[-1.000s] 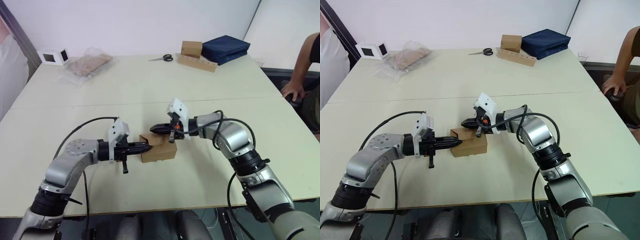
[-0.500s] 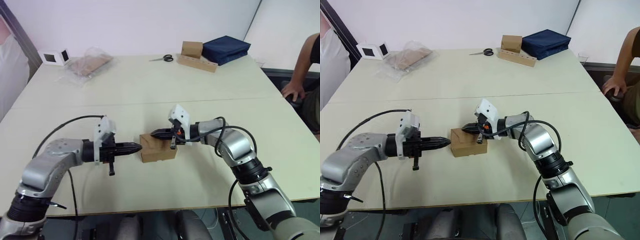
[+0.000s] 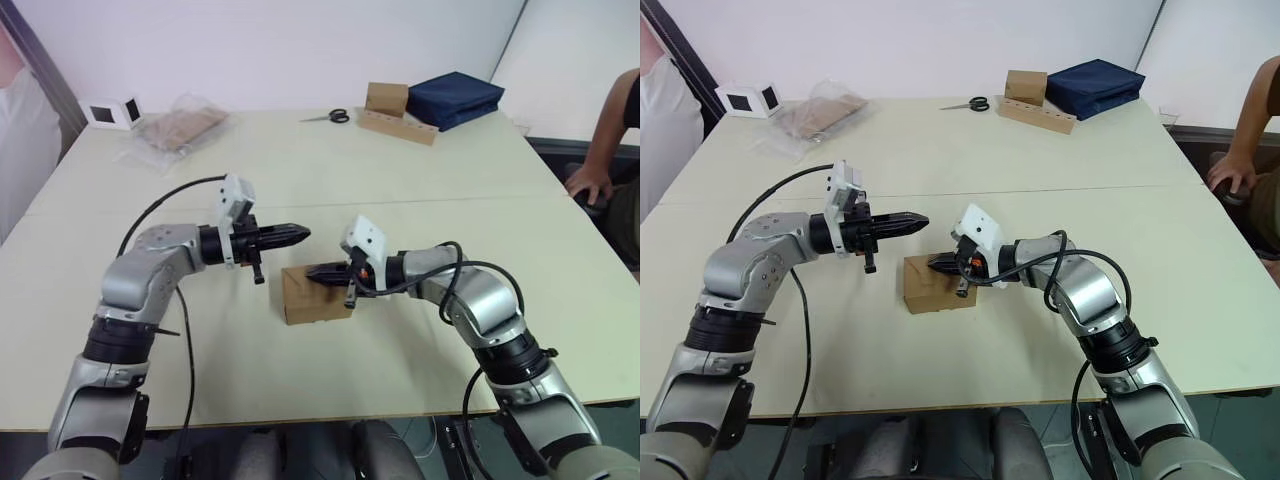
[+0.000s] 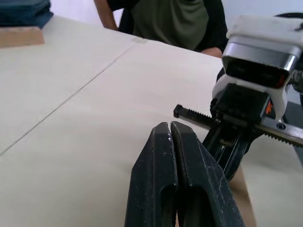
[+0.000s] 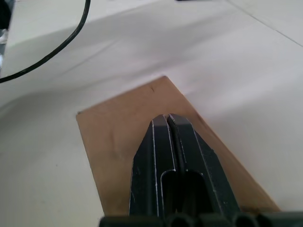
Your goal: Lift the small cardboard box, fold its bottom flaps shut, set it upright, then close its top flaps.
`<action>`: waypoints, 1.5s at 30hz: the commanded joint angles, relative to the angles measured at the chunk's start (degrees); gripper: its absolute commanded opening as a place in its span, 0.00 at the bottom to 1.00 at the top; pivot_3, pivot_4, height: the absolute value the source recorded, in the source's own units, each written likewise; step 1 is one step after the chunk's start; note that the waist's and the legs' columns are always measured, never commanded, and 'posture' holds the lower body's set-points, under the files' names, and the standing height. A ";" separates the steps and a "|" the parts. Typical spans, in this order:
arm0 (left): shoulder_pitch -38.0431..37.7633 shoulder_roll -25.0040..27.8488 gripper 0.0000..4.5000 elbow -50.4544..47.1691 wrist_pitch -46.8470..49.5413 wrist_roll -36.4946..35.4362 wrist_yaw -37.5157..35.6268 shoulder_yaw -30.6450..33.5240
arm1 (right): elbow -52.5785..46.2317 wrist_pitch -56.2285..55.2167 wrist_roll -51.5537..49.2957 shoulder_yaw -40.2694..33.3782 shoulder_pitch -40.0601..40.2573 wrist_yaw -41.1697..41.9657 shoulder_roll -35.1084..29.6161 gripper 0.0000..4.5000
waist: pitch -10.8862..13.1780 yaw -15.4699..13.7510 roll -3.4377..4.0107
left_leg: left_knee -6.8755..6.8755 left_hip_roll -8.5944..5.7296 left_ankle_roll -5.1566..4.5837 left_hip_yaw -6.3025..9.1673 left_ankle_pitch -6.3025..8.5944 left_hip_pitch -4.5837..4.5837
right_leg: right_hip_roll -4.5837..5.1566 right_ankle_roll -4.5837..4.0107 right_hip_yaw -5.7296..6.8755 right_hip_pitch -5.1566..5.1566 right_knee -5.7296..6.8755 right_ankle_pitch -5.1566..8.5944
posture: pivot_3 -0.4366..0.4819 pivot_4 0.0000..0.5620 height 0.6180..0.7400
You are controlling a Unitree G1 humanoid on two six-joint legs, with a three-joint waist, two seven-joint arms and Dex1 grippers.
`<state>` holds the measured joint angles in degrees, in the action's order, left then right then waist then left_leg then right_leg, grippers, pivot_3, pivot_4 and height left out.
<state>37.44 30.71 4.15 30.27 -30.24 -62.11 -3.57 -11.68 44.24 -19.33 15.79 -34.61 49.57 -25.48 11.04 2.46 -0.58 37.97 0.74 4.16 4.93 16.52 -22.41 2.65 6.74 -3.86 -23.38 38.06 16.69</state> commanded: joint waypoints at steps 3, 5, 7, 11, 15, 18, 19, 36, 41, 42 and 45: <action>0.70 -0.57 0.00 1.81 -3.02 2.02 -2.78 -1.03 | -4.51 2.17 -1.61 -2.20 0.57 -1.13 -1.06 0.00 | 0.00 0.12 0.00 | 0.00 0.01 0.00 0.00 0.00 -0.01 | -0.01 0.00 -0.02 -0.04 0.04 0.00 | 0.48 0.27 1.00; 0.44 -0.63 0.00 1.75 -3.15 2.18 -3.24 -1.21 | -5.28 2.70 -1.90 -2.50 0.79 -1.42 -1.28 0.00 | 0.01 0.08 0.00 | 0.00 0.01 0.00 0.01 0.00 -0.01 | -0.01 0.00 -0.02 -0.03 0.03 0.00 | 0.48 0.27 1.00; 0.24 -0.75 0.00 1.62 -3.33 2.35 -3.39 -1.24 | -5.98 3.19 -2.30 -2.70 0.95 -1.62 -1.53 0.00 | 0.00 0.06 0.00 | 0.01 0.01 0.00 0.00 0.00 -0.01 | 0.01 0.00 -0.02 -0.02 0.02 0.00 | 0.48 0.27 1.00; -0.65 -1.34 0.00 0.76 -3.54 2.78 -3.34 -1.80 | -7.88 4.37 -3.40 -3.38 1.14 -1.91 -2.20 0.00 | 0.00 0.00 0.00 | 0.02 0.00 0.00 0.00 0.00 -0.01 | 0.01 0.00 -0.02 -0.02 0.02 0.00 | 0.48 0.27 1.00; -1.72 -1.55 0.00 0.64 -4.19 3.80 -3.75 -2.63 | -9.40 5.66 -4.84 -4.10 0.73 -1.98 -2.73 0.00 | 0.01 0.04 0.00 | 0.02 0.01 0.00 0.01 0.00 -0.01 | 0.00 0.00 -0.02 -0.02 0.03 0.00 | 0.48 0.27 1.00; -2.58 -1.43 0.00 0.93 -5.16 5.14 -4.39 -3.59 | -10.56 6.65 -5.80 -4.54 0.62 -1.87 -3.41 0.00 | 0.01 0.03 0.00 | 0.02 0.01 0.00 0.01 0.00 -0.01 | 0.00 0.00 -0.02 -0.02 0.02 0.00 | 0.48 0.27 1.00; -2.82 -1.50 0.00 1.21 -5.45 5.48 -4.50 -3.73 | -11.10 6.96 -6.16 -4.60 0.76 -1.70 -3.80 0.00 | 0.00 0.03 0.00 | 0.02 0.01 0.00 0.00 0.00 -0.01 | 0.00 0.00 -0.02 -0.02 0.02 0.00 | 0.48 0.27 1.00; -2.87 -2.47 0.00 2.82 -7.43 7.32 -4.08 -4.07 | -11.57 8.48 -8.26 -1.97 4.54 -3.36 -4.79 0.00 | 0.01 -0.01 0.00 | 0.02 0.01 0.00 0.01 0.00 -0.01 | 0.00 0.00 -0.01 0.00 0.02 0.00 | 0.48 0.27 1.00; -2.38 -2.52 0.00 2.38 -6.95 7.02 -3.73 -3.60 | -8.79 6.53 -6.77 -0.88 3.60 -3.65 -4.18 0.00 | 0.01 -0.01 0.00 | 0.02 0.01 0.00 0.01 0.00 -0.01 | 0.00 0.00 -0.02 0.00 0.02 0.00 | 0.48 0.27 1.00; -2.32 -2.54 0.00 2.45 -6.98 7.02 -3.61 -3.49 | -8.12 6.10 -6.42 -0.71 3.32 -3.82 -3.98 0.00 | 0.01 -0.02 0.00 | 0.02 0.01 0.00 0.01 0.00 -0.01 | 0.00 0.00 -0.01 0.00 0.02 0.00 | 0.48 0.27 1.00; -2.15 -2.56 0.00 2.72 -7.12 6.96 -3.42 -3.21 | -6.54 5.05 -5.54 -0.30 2.59 -4.15 -3.52 0.00 | 0.01 0.01 0.00 | 0.02 0.01 0.00 0.01 0.00 -0.01 | 0.00 0.00 -0.01 0.00 0.02 0.00 | 0.48 0.27 1.00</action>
<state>34.29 28.06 7.81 23.35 -23.06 -65.74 -7.99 -18.95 50.30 -25.87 15.43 -31.12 46.09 -29.40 11.05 2.46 -0.58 37.99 0.75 4.16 4.95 16.52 -22.42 2.65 6.73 -3.87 -23.38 38.09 16.69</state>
